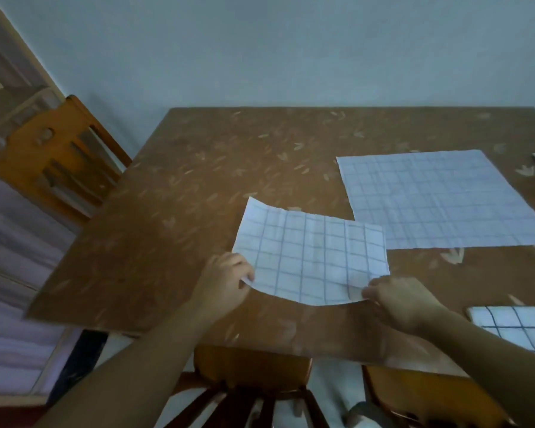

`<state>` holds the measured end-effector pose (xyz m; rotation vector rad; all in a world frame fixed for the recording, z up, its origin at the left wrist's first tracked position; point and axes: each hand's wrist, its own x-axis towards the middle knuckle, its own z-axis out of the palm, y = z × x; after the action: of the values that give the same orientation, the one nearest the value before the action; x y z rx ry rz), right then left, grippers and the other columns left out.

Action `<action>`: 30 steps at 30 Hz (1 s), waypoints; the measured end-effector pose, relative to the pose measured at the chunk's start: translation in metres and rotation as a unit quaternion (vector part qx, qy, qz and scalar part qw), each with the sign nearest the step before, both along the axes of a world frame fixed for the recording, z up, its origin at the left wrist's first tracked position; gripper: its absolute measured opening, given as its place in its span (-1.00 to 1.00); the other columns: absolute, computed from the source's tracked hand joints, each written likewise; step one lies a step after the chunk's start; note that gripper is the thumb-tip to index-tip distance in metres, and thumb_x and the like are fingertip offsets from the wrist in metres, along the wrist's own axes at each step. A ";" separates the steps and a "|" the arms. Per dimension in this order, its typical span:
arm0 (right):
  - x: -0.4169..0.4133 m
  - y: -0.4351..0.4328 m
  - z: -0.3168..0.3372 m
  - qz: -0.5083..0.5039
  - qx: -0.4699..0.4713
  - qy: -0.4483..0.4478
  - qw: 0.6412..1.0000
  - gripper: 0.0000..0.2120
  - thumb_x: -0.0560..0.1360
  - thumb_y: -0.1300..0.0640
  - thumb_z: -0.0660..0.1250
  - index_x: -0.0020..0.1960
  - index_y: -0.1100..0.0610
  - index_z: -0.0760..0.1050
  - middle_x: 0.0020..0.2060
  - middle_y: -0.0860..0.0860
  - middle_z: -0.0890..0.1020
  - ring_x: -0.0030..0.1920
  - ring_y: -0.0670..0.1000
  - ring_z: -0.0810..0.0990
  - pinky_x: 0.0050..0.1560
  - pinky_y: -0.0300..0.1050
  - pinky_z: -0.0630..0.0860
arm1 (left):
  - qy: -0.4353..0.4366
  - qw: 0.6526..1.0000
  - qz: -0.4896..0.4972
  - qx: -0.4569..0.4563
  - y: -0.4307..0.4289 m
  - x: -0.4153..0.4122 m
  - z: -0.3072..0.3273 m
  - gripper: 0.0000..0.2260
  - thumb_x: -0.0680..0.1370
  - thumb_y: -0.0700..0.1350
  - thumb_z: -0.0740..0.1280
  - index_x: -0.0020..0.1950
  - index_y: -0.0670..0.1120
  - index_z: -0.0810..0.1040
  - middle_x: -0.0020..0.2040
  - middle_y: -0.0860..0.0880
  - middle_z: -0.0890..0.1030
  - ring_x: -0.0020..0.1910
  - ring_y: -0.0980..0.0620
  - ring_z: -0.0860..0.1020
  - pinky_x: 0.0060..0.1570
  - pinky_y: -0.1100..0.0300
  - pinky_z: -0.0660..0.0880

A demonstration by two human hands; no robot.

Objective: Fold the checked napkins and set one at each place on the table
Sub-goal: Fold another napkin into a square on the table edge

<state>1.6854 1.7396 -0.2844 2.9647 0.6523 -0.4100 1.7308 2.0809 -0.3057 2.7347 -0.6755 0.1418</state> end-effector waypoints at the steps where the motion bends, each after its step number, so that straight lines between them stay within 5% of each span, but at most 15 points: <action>1: -0.002 0.003 -0.008 -0.012 -0.011 0.012 1.000 -0.80 0.57 0.08 0.13 0.06 -0.04 0.52 0.02 -0.09 0.57 0.05 -0.02 0.56 -0.11 -0.17 0.31 | 0.024 0.999 -0.019 0.017 0.002 -0.002 -0.010 -0.83 0.33 -0.28 0.46 -0.23 -0.01 0.62 -0.17 0.09 0.59 -0.13 0.03 0.55 -0.12 0.11 0.45; 6: -0.006 0.011 -0.036 -0.047 -0.006 0.041 0.998 -0.78 0.55 0.15 0.12 0.07 0.00 0.51 0.03 -0.06 0.55 0.05 0.01 0.54 -0.18 -0.16 0.35 | 0.083 0.992 -0.039 0.091 0.013 -0.004 -0.038 -0.88 0.48 -0.21 0.38 -0.13 0.01 0.65 -0.09 0.10 0.60 -0.01 0.08 0.54 0.00 0.20 0.36; 9: -0.001 0.027 -0.041 -0.049 0.006 0.050 0.998 -0.81 0.57 0.10 0.13 0.07 0.01 0.50 0.03 -0.06 0.53 0.04 0.01 0.53 -0.21 -0.14 0.31 | 0.054 0.995 0.055 0.060 0.026 0.009 -0.040 -0.89 0.46 -0.22 0.40 -0.13 -0.01 0.67 -0.07 0.07 0.62 0.02 0.00 0.55 -0.01 0.13 0.38; 12: 0.003 0.050 -0.043 -0.038 0.017 0.044 0.998 -0.81 0.58 0.07 0.12 0.08 0.04 0.49 0.02 -0.05 0.53 0.04 0.03 0.54 -0.21 -0.13 0.28 | 0.093 0.974 0.159 0.129 0.033 0.020 -0.037 -0.75 0.51 -0.14 0.32 0.15 0.09 0.61 0.25 0.07 0.51 0.32 -0.01 0.37 0.26 0.03 0.26; 17: 0.004 0.084 -0.049 -0.049 0.049 0.061 0.996 -0.81 0.57 0.06 0.12 0.06 0.07 0.48 0.01 -0.01 0.54 0.03 0.09 0.56 -0.20 -0.11 0.32 | 0.181 0.972 0.040 0.144 0.005 0.008 -0.039 -0.52 0.52 0.00 0.25 0.45 0.14 0.34 0.47 0.06 0.27 0.49 -0.01 0.14 0.45 -0.06 0.02; 22: 0.001 0.102 -0.053 -0.093 0.094 0.074 0.988 -0.82 0.56 -0.03 0.14 -0.07 0.04 0.44 -0.09 0.00 0.60 -0.06 0.09 0.58 -0.20 -0.06 0.40 | 0.165 0.986 -0.027 -0.029 -0.032 -0.014 -0.050 -0.63 0.53 0.00 0.27 0.35 0.09 0.46 0.33 0.12 0.39 0.35 0.12 0.32 0.33 0.13 0.28; 26: -0.001 0.109 -0.054 -0.115 0.096 0.068 0.986 -0.81 0.56 -0.09 0.14 -0.14 -0.01 0.33 -0.11 0.01 0.61 -0.09 0.10 0.59 -0.21 -0.06 0.41 | 0.145 0.986 -0.081 -0.026 -0.033 -0.017 -0.054 -0.66 0.50 0.02 0.32 0.28 0.07 0.52 0.24 0.15 0.47 0.29 0.16 0.33 0.28 0.16 0.26; 30: -0.009 0.125 -0.059 -0.139 0.152 0.068 0.976 -0.82 0.51 -0.08 0.19 0.00 0.00 0.46 -0.06 -0.03 0.59 -0.05 0.06 0.57 -0.20 -0.11 0.38 | 0.048 0.993 -0.107 0.004 -0.030 -0.018 -0.058 -0.88 0.43 -0.16 0.37 -0.10 0.00 0.67 -0.03 0.10 0.60 0.12 0.06 0.49 0.05 0.09 0.42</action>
<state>1.6768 1.8647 -0.3435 3.3590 0.3342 -0.5872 1.7129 2.0504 -0.3633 2.6351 -0.9361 -0.0421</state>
